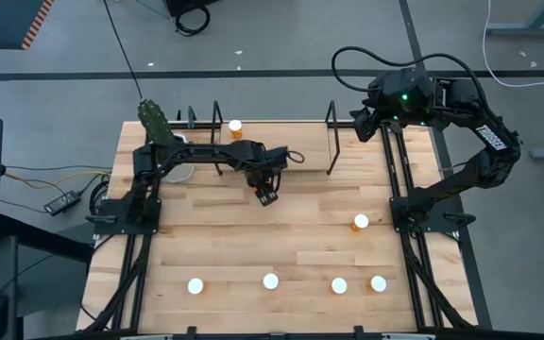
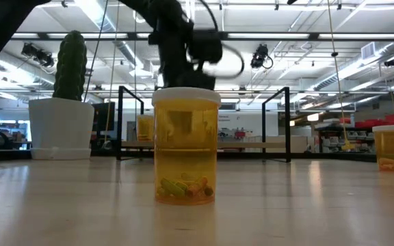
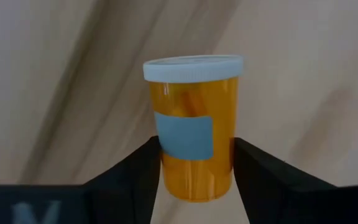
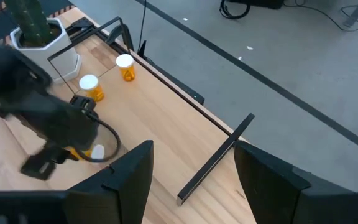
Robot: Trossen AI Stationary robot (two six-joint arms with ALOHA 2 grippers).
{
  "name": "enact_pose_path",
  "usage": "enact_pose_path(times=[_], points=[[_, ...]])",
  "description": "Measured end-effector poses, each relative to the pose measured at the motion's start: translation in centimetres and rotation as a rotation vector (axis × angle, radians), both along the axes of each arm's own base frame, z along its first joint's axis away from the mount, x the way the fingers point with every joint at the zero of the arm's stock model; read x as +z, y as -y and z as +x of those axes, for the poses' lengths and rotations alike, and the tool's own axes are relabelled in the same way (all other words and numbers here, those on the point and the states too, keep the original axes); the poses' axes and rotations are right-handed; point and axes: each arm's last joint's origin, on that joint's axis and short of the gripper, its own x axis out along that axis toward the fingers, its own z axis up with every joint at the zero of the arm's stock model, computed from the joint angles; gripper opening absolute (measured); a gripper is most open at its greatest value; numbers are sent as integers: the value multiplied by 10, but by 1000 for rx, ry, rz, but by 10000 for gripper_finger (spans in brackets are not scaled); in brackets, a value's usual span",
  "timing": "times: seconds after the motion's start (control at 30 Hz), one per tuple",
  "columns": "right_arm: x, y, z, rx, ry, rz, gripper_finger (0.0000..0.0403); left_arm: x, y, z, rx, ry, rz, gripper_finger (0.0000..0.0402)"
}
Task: Pick and place medicine bottles onto shelf by color
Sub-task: Put the orange pill bottle on the shelf
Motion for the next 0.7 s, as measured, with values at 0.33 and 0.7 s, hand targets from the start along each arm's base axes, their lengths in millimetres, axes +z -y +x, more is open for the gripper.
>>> enact_pose_path(times=[0.33,0.7], points=[[0,-7,-4,262,-47,20,232,140,1,8,-117,396,101,186],[-2,-4,38,478,100,165,286,242,9,-4,-225,731,229,193]])
